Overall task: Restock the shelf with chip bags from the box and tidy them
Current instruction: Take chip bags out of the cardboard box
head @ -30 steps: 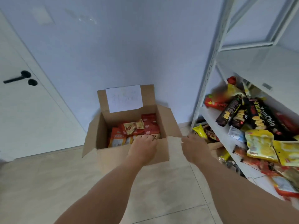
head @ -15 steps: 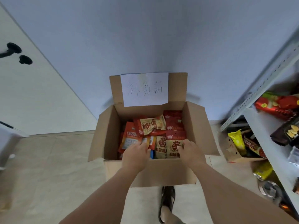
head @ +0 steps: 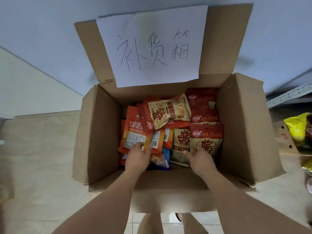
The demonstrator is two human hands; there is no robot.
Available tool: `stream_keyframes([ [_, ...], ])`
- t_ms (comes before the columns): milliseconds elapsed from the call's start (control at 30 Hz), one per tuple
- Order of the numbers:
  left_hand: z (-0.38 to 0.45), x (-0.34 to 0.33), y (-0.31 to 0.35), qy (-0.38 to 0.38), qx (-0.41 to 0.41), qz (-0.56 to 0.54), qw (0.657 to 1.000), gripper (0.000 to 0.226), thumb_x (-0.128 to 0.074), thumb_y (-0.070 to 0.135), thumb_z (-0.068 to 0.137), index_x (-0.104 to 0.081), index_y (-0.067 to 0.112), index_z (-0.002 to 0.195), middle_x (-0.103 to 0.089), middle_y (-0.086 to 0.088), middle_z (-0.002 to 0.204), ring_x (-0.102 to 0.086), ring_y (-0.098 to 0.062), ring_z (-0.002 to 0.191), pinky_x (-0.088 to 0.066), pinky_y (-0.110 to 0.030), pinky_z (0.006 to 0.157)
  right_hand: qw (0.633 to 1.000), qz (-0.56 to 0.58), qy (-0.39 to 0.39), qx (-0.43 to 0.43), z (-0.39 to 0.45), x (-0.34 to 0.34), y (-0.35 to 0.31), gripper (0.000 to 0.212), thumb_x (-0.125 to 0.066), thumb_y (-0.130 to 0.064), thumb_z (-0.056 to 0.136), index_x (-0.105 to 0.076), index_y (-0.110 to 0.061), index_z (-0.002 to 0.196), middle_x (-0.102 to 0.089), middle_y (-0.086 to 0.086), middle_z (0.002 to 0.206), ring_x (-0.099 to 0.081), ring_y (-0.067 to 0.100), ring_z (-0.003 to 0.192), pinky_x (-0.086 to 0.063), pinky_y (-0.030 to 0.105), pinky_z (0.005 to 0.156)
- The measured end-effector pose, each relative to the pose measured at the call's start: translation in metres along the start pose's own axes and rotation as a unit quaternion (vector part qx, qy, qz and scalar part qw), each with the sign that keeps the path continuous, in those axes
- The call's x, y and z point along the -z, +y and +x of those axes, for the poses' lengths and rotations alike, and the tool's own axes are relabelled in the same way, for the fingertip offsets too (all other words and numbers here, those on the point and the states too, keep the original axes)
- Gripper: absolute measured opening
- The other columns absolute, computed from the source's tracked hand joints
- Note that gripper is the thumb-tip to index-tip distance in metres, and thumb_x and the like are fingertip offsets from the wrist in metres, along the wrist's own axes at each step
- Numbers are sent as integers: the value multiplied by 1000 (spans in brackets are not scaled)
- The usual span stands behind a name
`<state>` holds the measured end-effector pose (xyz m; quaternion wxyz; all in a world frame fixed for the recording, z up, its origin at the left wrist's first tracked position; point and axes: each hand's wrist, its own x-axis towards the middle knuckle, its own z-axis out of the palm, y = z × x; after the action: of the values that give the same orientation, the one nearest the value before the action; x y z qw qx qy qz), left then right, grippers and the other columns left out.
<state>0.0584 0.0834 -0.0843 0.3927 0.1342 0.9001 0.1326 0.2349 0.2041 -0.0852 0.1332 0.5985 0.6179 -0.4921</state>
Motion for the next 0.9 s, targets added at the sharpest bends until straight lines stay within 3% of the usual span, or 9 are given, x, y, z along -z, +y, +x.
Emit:
stream_keyframes([
  [100,47,-7,-12,20,26,3,999,59,-55,43,100,-41,15,150,-41,-11,153,-43,-32,138,-39,-47,114,998,42,-41,8,31,-38,-14,37,-57,-37,100,-56,-18,132,-63,-1,122,-57,17,107,-43,31,86],
  [200,94,-4,-23,56,25,-6,998,65,-58,44,99,-37,13,152,-37,-12,155,-36,-34,143,-31,-46,118,996,65,-57,29,67,-73,-26,37,-57,-34,100,-55,-20,134,-62,-2,127,-57,16,112,-43,30,89],
  [267,124,1,-30,65,26,-11,997,71,-59,49,97,-35,16,154,-35,-11,157,-33,-34,146,-29,-49,120,996,34,-50,71,89,-92,-32,38,-54,-34,101,-55,-20,136,-59,-1,131,-56,18,117,-42,27,91],
  [333,153,4,-38,56,31,-22,998,76,-62,54,94,-33,19,156,-34,-10,159,-33,-33,147,-29,-53,121,989,-16,-40,139,109,-108,-33,40,-49,-35,102,-54,-20,139,-55,0,139,-53,22,128,-43,31,103],
  [400,173,5,-43,34,39,-42,998,81,-66,59,89,-34,23,155,-41,-7,156,-39,-32,144,-34,-55,118,969,-117,-29,215,125,-116,-35,39,-43,-30,105,-54,-19,141,-51,2,145,-44,25,136,-34,34,115],
  [467,185,4,-45,10,49,-99,994,77,-71,56,87,-39,25,150,-53,-4,146,-53,-29,132,-43,-53,111,945,-192,-21,265,138,-120,-36,37,-38,-29,106,-56,-22,137,-53,-1,141,-41,26,135,-32,35,114],
  [667,187,1,-59,11,71,-211,975,88,-90,42,71,-45,24,144,-65,0,130,-67,-24,112,-53,-52,101,948,-220,-31,230,150,-122,-44,40,-34,-34,106,-40,-28,145,-39,-1,146,-39,26,130,-38,41,106],
  [800,174,-2,-73,-28,121,-304,944,64,-88,17,78,-54,18,132,-73,-4,116,-73,-25,99,-59,-47,88,981,-87,-27,174,151,-125,-60,52,-52,-26,101,-35,-22,150,-28,5,153,-36,25,139,-35,36,111],
  [900,166,-2,-79,-58,136,-328,933,41,-82,11,84,-64,17,121,-77,-7,107,-76,-25,92,-61,-40,79,990,-40,-27,132,146,-123,-65,60,-59,-16,96,-35,-24,151,-28,8,152,-38,27,138,-37,31,105],
])
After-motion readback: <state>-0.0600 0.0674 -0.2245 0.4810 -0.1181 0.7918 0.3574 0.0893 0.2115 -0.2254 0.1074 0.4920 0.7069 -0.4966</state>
